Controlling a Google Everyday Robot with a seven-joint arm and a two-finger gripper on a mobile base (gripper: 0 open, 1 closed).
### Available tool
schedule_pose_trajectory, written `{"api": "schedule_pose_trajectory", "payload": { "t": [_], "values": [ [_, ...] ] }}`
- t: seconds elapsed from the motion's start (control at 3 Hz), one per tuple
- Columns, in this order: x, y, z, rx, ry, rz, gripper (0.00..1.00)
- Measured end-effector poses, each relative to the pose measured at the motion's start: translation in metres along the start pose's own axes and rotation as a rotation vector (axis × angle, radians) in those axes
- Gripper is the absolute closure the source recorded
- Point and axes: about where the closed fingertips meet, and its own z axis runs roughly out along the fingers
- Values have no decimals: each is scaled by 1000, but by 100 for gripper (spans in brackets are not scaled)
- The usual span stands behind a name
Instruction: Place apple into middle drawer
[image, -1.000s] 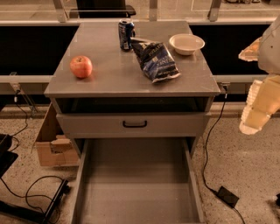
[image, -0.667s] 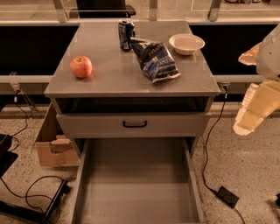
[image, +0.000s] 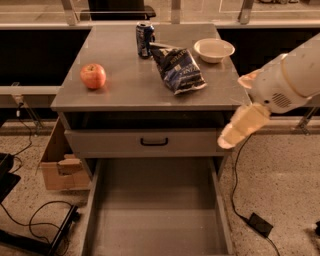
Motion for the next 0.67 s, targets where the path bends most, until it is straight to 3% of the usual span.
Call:
{"api": "schedule_pose_trajectory", "payload": {
  "t": [0.67],
  "values": [
    [-80, 2, 63, -5, -230, 6, 0]
  ]
}}
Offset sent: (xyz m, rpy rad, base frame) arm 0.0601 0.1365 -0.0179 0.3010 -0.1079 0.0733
